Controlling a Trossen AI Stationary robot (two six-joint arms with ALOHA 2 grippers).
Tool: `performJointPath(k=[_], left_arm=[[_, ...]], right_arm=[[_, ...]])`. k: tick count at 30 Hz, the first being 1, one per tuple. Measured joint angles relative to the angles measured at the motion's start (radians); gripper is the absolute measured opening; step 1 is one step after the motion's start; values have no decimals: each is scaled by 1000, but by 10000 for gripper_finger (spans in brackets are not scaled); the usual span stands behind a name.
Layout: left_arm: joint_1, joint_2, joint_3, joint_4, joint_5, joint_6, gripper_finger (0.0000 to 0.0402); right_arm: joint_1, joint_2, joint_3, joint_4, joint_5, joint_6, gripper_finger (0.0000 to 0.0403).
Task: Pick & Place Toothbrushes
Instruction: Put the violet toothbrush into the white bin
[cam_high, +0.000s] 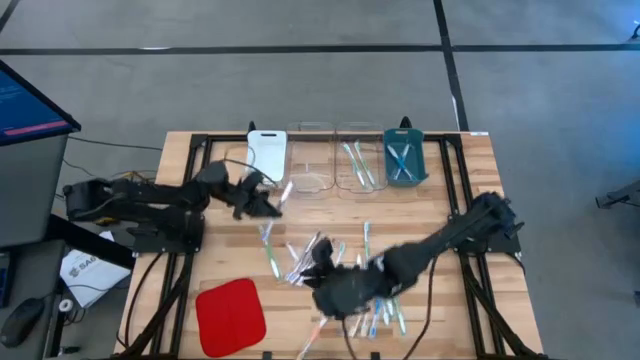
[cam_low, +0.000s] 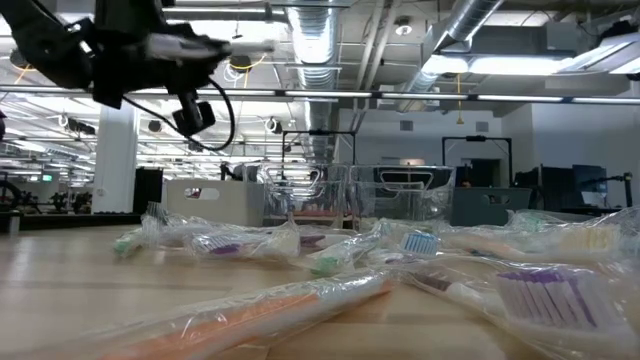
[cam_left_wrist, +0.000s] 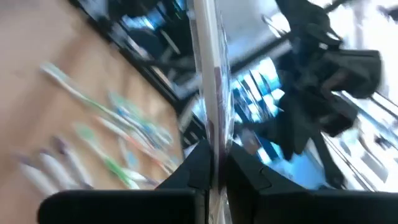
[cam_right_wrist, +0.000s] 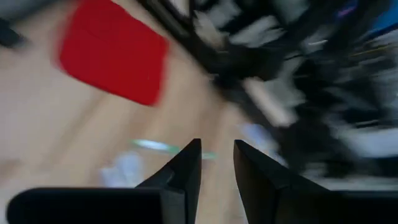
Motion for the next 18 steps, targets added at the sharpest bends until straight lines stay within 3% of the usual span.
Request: performJointPath(k=[4,9,11,14,16,18], left_arm=[[196,1,45,-88,74,29,17],[369,1,191,-446,85,257,17],[402,1,282,-694,-11,426,17],[417,13,438,-1088,-346,693,17],[417,29,507,-1226,-542,781,17],[438,37,542,-1261,-582,809,17]], right_arm=[[-40,-59,-41,37,-223,64,87],[-44,-136,-223,252,-263,44,87],[-57,-204,-309,352,-260,64,87],[-77,-317,-459,566,-252,107,87],[-81,-389,-570,706,-253,136,87],[-86,-447,-675,857,-257,166,87]])
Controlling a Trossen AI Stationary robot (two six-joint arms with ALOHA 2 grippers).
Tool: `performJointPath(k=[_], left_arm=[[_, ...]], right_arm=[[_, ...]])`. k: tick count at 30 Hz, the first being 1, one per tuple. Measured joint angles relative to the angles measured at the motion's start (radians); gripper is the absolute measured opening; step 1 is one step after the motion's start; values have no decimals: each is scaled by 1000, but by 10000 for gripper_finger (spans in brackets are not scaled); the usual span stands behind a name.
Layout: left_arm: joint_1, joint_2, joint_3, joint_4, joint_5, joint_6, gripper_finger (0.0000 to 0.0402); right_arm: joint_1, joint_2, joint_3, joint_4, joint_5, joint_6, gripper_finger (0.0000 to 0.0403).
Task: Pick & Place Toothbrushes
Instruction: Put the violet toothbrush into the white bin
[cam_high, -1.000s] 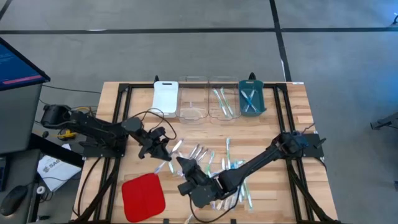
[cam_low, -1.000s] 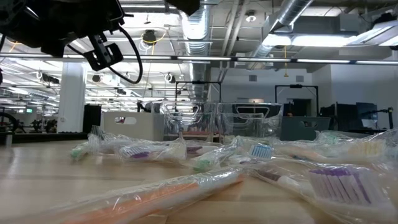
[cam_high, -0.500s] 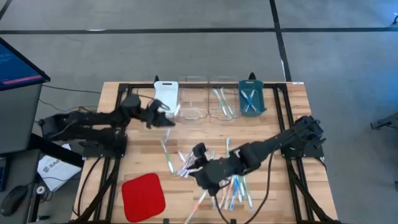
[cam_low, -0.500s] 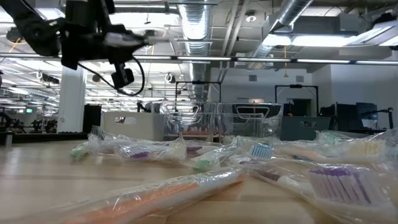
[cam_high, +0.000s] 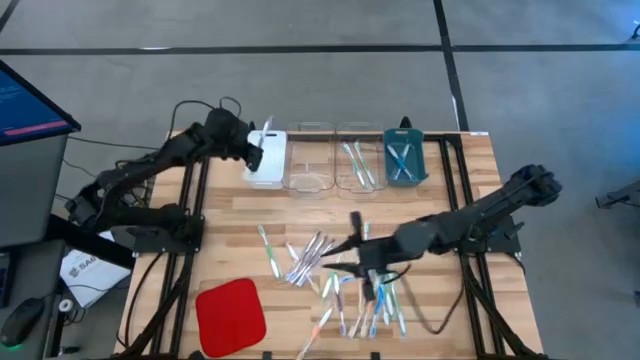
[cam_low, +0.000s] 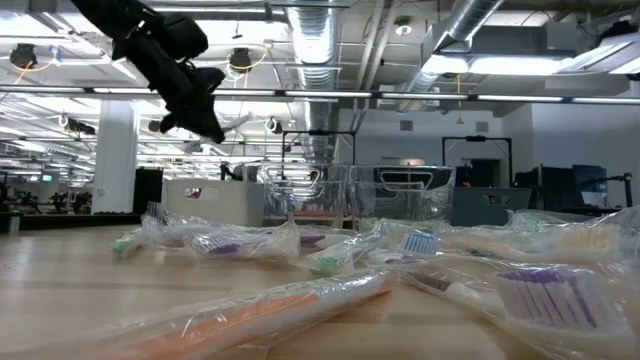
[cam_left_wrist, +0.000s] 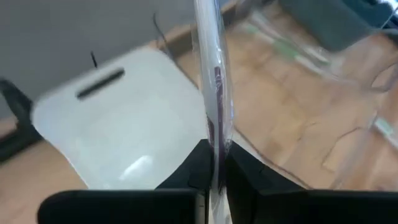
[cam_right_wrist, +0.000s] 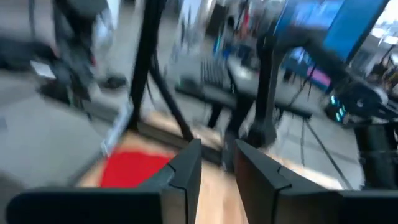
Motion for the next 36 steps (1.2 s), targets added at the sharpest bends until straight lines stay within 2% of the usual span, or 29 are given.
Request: performJointPath(k=[4,18,25,36], left_arm=[[37,25,35,-3,91,10,17],[43,388,145,-44,89,144,17],[47,403,168,-94,-27,140,17],[58,404,175,-132,-30,189,17]], right_arm=[[-27,-83,-141,194,4,53,87],[-39,-104,-171,217,3,42,87],[-39,-104,-170,205,4,41,87],[-43,-104,-170,189,4,38,87]])
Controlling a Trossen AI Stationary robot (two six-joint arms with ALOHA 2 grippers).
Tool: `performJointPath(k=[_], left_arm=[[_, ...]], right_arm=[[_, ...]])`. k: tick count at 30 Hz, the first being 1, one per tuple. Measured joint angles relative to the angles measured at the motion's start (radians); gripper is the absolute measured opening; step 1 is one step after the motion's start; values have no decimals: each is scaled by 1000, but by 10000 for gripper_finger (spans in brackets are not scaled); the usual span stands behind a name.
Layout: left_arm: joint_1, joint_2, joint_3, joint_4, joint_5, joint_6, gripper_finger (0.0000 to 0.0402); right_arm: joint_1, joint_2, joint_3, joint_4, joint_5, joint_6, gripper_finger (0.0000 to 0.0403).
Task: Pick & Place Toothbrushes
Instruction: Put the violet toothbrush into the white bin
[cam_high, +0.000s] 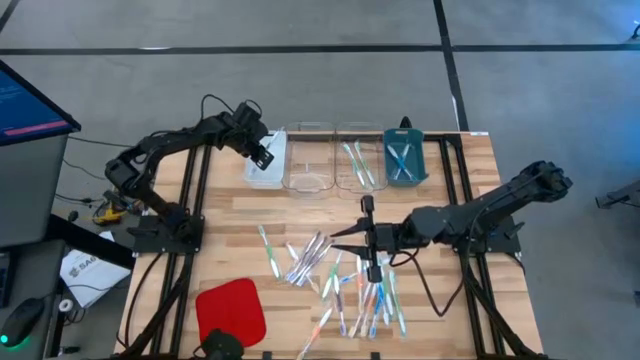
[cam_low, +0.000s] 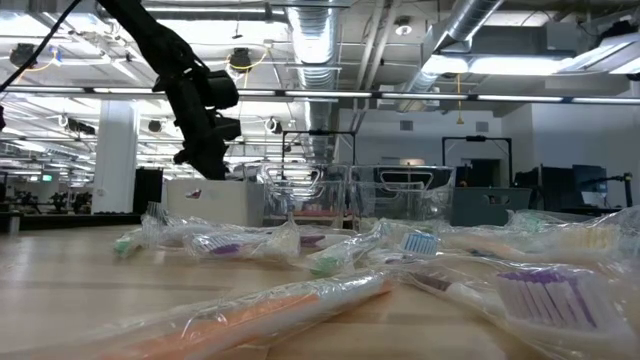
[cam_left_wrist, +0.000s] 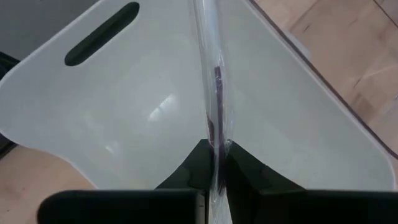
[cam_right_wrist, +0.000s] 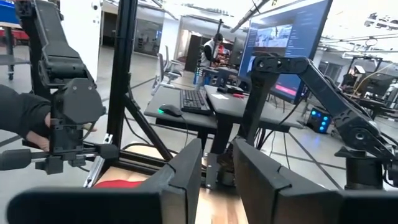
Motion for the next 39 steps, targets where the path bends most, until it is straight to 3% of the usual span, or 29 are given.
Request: performJointPath(k=[11,31,39], left_arm=[[1,13,0,-3,-16,19,17],[-1,151,29,10,-39,46,18],[-13,151,29,8,-52,79,82]], right_arm=[[-11,0,0,-4,0,0,87],[-16,1,0,-29,0,1,87],[-20,1,0,-41,0,1,87]])
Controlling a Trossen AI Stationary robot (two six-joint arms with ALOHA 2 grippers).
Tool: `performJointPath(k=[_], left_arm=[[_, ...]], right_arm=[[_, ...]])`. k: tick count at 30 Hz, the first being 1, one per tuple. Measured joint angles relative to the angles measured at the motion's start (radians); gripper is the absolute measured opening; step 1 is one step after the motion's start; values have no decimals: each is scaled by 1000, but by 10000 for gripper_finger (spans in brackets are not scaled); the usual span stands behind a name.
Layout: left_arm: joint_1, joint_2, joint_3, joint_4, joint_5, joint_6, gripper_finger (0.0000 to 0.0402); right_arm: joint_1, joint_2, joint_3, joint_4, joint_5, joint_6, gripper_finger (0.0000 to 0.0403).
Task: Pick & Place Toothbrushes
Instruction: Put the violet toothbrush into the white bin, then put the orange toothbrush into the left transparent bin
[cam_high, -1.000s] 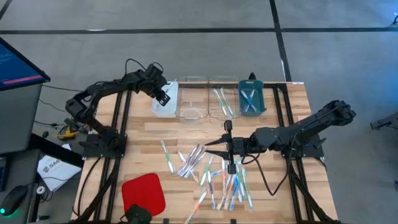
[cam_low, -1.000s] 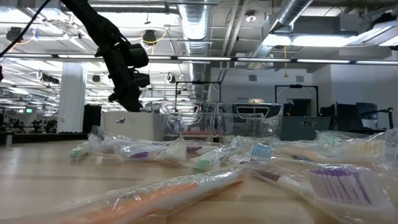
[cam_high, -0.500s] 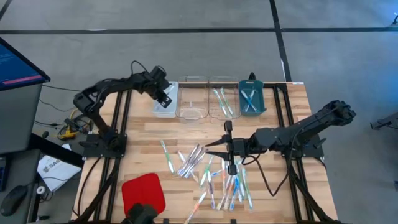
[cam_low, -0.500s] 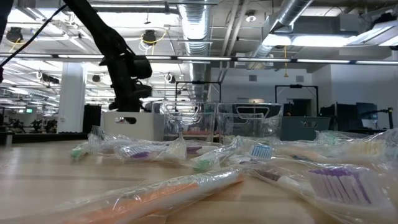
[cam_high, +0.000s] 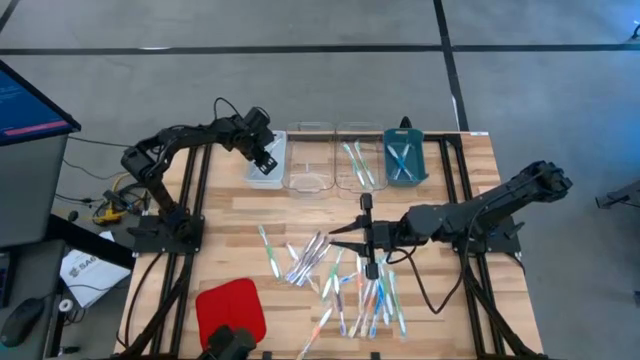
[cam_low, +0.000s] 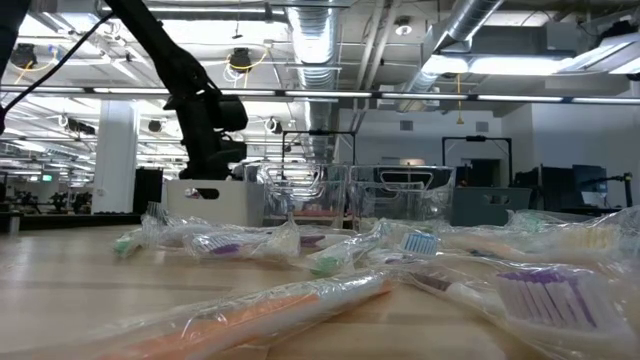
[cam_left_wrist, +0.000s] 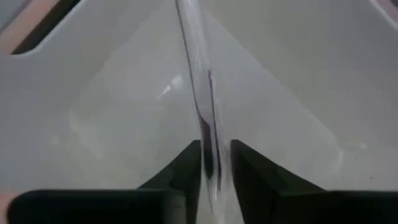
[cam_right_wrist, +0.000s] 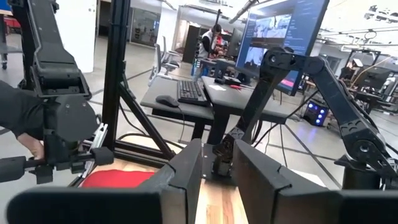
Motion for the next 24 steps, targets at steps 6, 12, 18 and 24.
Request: performJointPath(k=[6,12,18,24], left_arm=[[-22,-34,0,-4,-106,12,138],[-30,-178,-1,-10,-113,-6,182],[-64,-397,-1,-7,-95,-83,195],[-172,-597,-86,130,44,-183,193]], right_arm=[[-3,0,0,-9,0,2,87],[-3,0,0,-9,0,2,87],[-2,0,0,-8,0,2,87],[16,0,0,-13,-1,115,87]])
